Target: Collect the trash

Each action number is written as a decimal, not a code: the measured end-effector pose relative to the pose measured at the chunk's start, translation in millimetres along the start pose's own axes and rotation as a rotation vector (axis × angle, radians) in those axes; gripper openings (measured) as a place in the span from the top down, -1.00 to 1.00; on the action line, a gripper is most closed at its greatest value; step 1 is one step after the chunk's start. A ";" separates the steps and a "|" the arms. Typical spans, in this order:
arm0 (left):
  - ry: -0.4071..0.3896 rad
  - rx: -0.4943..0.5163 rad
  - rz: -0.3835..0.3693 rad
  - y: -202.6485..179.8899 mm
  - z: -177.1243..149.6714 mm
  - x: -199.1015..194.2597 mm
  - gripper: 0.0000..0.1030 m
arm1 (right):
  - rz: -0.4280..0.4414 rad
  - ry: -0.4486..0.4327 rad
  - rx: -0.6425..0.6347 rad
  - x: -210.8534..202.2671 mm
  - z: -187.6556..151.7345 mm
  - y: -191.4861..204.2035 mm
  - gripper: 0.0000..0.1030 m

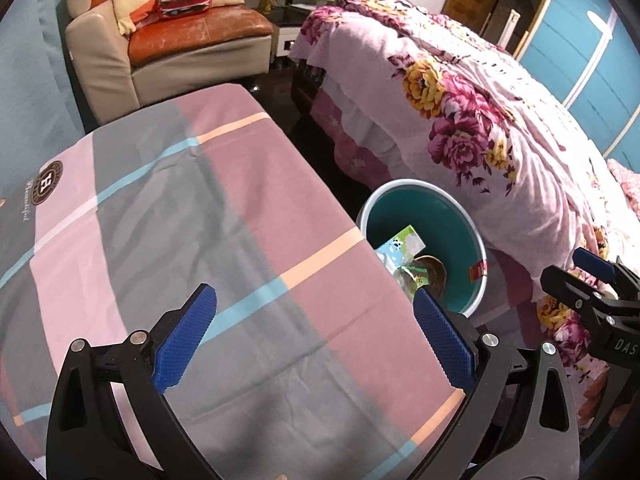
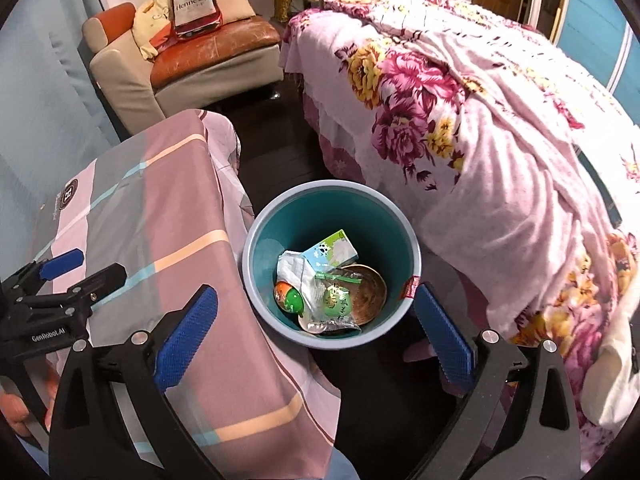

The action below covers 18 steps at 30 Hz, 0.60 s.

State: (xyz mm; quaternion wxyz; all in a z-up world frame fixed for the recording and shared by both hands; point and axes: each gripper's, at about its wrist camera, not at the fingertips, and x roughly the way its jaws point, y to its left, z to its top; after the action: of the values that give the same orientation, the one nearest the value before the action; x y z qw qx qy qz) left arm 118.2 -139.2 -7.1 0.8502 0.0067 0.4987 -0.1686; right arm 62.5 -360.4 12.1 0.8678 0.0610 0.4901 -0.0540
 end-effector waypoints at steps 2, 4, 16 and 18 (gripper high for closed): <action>-0.011 -0.001 0.008 1.4 -5.4 -7.4 -0.92 | 0.002 -0.004 -0.002 -6.3 -6.6 3.0 -0.84; -0.020 0.000 0.015 2.9 -10.6 -14.1 -0.92 | 0.006 -0.006 -0.004 -10.0 -11.9 4.8 -0.84; -0.048 -0.034 0.035 13.6 -26.1 -29.0 -0.92 | 0.009 -0.024 -0.051 -20.2 -30.5 19.7 -0.84; -0.051 -0.039 0.037 15.3 -27.8 -29.8 -0.92 | 0.011 -0.024 -0.054 -20.2 -30.8 21.5 -0.84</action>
State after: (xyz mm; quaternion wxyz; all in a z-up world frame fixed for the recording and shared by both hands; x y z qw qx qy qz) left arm 85.9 -111.4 1.8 0.8656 -0.0052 0.4798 -0.1432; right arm 29.4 -333.6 14.8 0.8752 0.0395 0.4807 -0.0368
